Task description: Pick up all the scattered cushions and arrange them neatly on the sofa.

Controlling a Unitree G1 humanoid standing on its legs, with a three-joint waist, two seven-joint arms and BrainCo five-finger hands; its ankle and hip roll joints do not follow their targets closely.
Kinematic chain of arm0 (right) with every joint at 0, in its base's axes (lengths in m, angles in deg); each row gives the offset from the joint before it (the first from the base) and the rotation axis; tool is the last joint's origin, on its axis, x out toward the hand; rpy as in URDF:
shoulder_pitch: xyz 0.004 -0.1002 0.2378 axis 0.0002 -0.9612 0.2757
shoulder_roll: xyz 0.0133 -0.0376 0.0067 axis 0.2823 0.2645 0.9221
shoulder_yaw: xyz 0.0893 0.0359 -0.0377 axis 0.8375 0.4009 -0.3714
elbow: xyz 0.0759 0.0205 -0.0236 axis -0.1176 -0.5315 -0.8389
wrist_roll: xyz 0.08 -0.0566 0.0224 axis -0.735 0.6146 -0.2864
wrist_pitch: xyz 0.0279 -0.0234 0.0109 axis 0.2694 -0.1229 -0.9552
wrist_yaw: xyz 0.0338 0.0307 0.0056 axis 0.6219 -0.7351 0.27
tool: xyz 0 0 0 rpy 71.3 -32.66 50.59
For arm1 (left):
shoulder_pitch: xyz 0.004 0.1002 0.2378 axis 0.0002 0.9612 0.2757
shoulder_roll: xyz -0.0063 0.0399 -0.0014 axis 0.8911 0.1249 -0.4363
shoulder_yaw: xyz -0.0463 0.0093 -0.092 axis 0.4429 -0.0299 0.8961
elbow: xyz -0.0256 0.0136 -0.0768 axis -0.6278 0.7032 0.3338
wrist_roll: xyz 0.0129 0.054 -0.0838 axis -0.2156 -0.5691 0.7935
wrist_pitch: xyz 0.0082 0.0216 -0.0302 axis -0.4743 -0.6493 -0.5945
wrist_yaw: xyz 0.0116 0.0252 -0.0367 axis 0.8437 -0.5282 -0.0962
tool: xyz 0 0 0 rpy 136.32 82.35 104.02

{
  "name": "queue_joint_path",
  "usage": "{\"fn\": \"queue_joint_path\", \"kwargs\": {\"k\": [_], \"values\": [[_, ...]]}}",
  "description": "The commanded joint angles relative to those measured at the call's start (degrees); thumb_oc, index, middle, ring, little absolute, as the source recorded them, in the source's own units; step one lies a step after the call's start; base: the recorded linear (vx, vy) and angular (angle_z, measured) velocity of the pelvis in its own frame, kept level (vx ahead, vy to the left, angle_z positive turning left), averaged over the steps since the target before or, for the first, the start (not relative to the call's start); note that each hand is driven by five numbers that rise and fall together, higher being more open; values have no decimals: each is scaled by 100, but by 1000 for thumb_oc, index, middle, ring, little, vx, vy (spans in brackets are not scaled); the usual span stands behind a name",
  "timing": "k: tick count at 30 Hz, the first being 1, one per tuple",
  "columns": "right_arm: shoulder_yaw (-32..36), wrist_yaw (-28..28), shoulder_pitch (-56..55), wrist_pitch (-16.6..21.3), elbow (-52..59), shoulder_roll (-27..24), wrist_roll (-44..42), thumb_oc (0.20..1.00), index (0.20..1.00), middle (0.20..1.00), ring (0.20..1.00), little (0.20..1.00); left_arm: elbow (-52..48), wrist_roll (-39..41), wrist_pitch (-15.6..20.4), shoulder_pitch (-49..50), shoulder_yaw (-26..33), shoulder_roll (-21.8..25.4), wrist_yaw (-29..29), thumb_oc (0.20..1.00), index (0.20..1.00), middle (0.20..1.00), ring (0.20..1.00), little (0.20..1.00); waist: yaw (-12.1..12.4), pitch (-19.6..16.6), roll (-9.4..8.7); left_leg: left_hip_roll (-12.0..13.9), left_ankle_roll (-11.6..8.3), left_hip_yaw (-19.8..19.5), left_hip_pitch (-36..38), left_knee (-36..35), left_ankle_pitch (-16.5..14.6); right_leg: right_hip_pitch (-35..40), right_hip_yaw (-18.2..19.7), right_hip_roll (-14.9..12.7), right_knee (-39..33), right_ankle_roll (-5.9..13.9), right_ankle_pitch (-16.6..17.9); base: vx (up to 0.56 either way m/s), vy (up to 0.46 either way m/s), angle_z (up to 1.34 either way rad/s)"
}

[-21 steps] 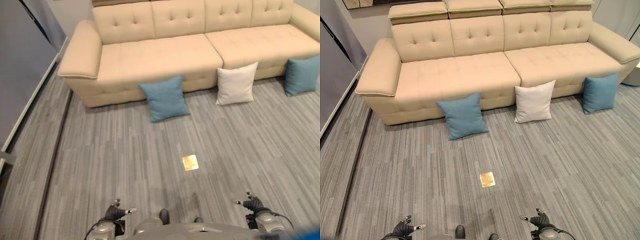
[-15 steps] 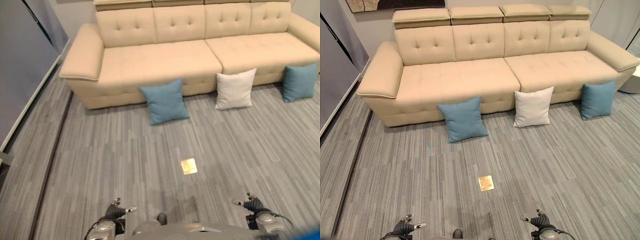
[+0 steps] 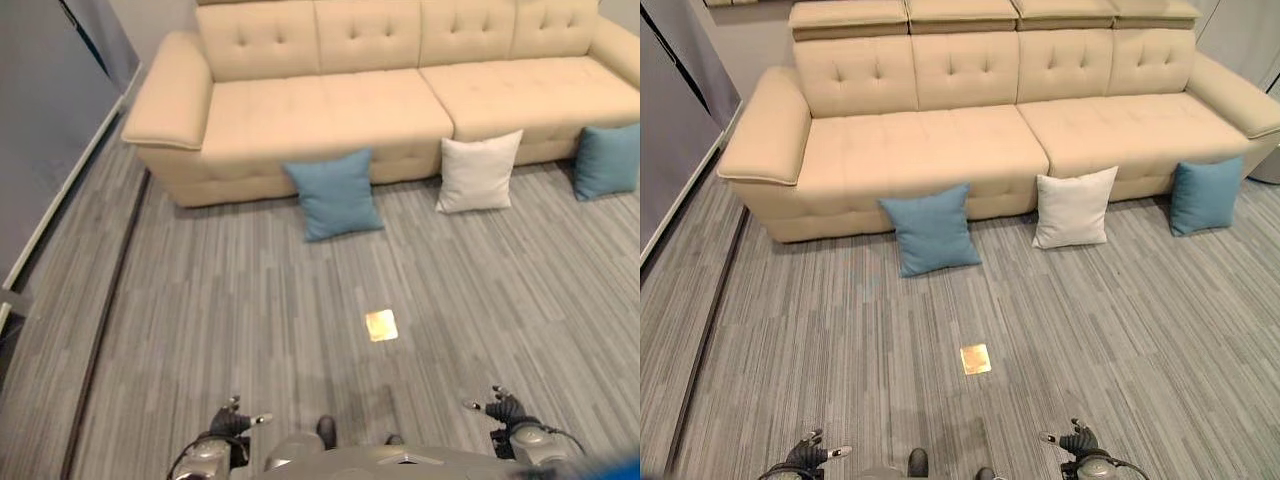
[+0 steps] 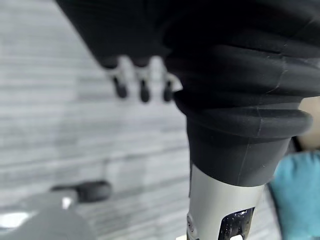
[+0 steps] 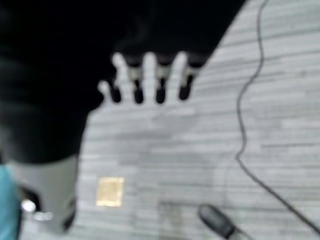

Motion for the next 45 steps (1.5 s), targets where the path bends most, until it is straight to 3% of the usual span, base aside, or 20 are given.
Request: {"fn": "queue_joint_path", "kwargs": {"k": [1, 6, 8, 10, 13, 17, 19, 20, 21, 22, 23, 25, 27, 29, 31, 33, 38, 41, 45], "values": [[-207, -57, 198, 27, -137, 34, 61, 1000, 1000, 1000, 1000, 1000, 202, -103, 29, -155, 86, 127, 17, 1000, 1000, 1000, 1000, 1000, 110, 47, -107, 106, -166, -293, 31, 577, -704, -412, 445, -855, 870, 872, 325, 57, 136, -3], [-296, -56, 229, 19, -50, 18, 77, 1000, 1000, 1000, 1000, 1000, 94, -71, 23, -149, 77, 184, 29, 1000, 1000, 1000, 1000, 1000, 61, 217, -32, 96, 1, -357, 86, 650, -756, -931, 665, -818, 1982, 909, 569, 66, 112, 0], [-334, -70, 250, 19, 14, -26, 111, 1000, 1000, 1000, 1000, 1000, 60, -84, 36, -179, 31, 201, 19, 1000, 1000, 1000, 1000, 1000, 24, 252, -11, 55, 25, -367, 297, 565, -851, -1179, 592, -743, 2020, 854, 475, 185, 84, -6], [-354, -70, 256, 23, 35, -33, 122, 1000, 1000, 1000, 1000, 1000, 55, -86, 38, -190, 25, 203, 19, 1000, 1000, 1000, 1000, 1000, 9, 253, -21, 43, 19, -394, 351, 529, -870, -1222, 563, -709, 1846, 829, 440, 135, -36, -13], [-403, -60, 319, 15, 146, -126, 140, 1000, 1000, 1000, 1000, 1000, 46, -49, 56, -250, 6, 196, 38, 1000, 1000, 1000, 1000, 1000, -105, 275, -83, 11, -86, -548, 550, 472, -1038, -1472, 574, -595, 705, 821, 568, 229, -99, 6], [-379, -35, 202, 58, 156, -145, 62, 1000, 1000, 1000, 1000, 1000, 89, -98, 81, -232, -38, 140, 41, 1000, 1000, 1000, 1000, 1000, -187, 164, -164, 45, -258, -811, 749, 591, -1237, -1333, 804, -321, 521, 738, 491, 291, -157, 17], [-369, -16, 156, 94, 140, -130, -2, 1000, 1000, 1000, 1000, 1000, 91, -117, 76, -206, -75, 116, 12, 1000, 1000, 1000, 1000, 1000, -208, 74, -190, 151, -457, -856, 704, 850, -1087, -1125, 666, -200, 361, 640, 435, 232, -186, 76], [-370, -16, 156, 95, 139, -130, -3, 1000, 1000, 1000, 1000, 1000, 91, -117, 76, -205, -75, 116, 12, 1000, 1000, 1000, 1000, 1000, -217, 75, -186, 156, -460, -865, 703, 857, -1092, -1114, 655, -196, 352, 638, 437, 134, -159, 113], [-361, -17, 147, 123, 147, -125, -45, 1000, 1000, 1000, 1000, 1000, 70, -116, 70, -225, -109, 106, 1, 1000, 1000, 1000, 1000, 1000, -230, 98, -206, 243, -633, -819, 532, 1225, -891, -967, 602, -155, 231, 579, 404, 95, -232, 80], [-358, -44, 191, 180, 173, -161, -159, 1000, 1000, 1000, 1000, 1000, -59, -68, 65, -281, -176, 90, -33, 1000, 1000, 1000, 1000, 1000, -179, 212, -305, 449, -822, -592, -108, 2303, -438, -716, 500, -126, 24, 437, 345, 116, -301, 47], [-372, -54, 214, 189, 185, -175, -195, 1000, 1000, 1000, 1000, 1000, -66, -37, 55, -303, -185, 97, -19, 1000, 1000, 1000, 1000, 1000, -149, 248, -330, 547, -838, -503, -356, 2681, -384, -615, 444, -71, -54, 343, 258, 111, -318, 12], [-374, -67, 240, 181, 171, -206, -272, 1000, 1000, 1000, 1000, 1000, -68, 3, 58, -362, -215, 87, -8, 1000, 1000, 1000, 1000, 1000, -56, 367, -376, 645, -770, -343, -789, 3060, -448, -452, 410, -16, -106, 239, 125, 99, -161, 33], [-365, -85, 239, 187, 145, -209, -322, 1000, 1000, 1000, 1000, 1000, -97, -5, 55, -393, -249, 106, -15, 1000, 1000, 1000, 1000, 1000, 23, 379, -516, 606, -637, -55, -1246, 2558, -664, -254, 247, 1, -277, 256, 27, 198, -88, 14], [-367, -116, 211, 191, 125, -203, -304, 1000, 1000, 1000, 1000, 1000, -132, -52, 46, -373, -238, 148, -17, 1000, 1000, 1000, 1000, 1000, 86, 339, -518, 652, -697, 63, -1382, 1978, -569, -33, 241, 128, -383, 309, -136, 256, -1, 41], [-378, -141, 198, 171, 127, -180, -293, 1000, 1000, 1000, 1000, 1000, -150, -79, 37, -370, -233, 207, 0, 1000, 1000, 1000, 1000, 1000, 126, 312, -522, 735, -764, 208, -1538, 1568, -186, 82, 213, 199, -395, 297, -245, 230, 59, 21], [-355, -120, 151, 173, 145, -105, -284, 1000, 1000, 1000, 1000, 1000, -120, -91, 11, -330, -184, 228, -11, 1000, 1000, 1000, 1000, 1000, 121, 214, -538, 681, -684, 228, -1292, 1161, -54, 54, 128, 191, -286, 313, -180, 148, 136, -14], [-381, -90, 143, 175, 169, 35, -191, 1000, 1000, 1000, 1000, 1000, -56, -119, 6, -189, -108, 267, -52, 1000, 1000, 1000, 1000, 1000, 185, 41, -598, 404, -531, 136, -913, 982, -276, 124, 177, 37, -15, 479, -235, 172, 177, -14], [-411, -57, 204, 151, 187, 99, -138, 1000, 1000, 1000, 1000, 1000, -38, -158, -17, -175, -68, 352, -57, 1000, 1000, 1000, 1000, 1000, 226, 40, -568, 314, -388, 143, -698, 959, -440, -42, 251, -126, 599, 662, -145, 137, 196, -1], [-469, -13, 297, 138, 325, 109, -84, 1000, 1000, 1000, 1000, 1000, -142, -189, -20, -160, -38, 458, -56, 1000, 1000, 1000, 1000, 1000, 150, 139, -395, 242, -161, 61, -416, 821, -533, -613, 461, -251, 1911, 920, 297, 123, 183, 1]]}}
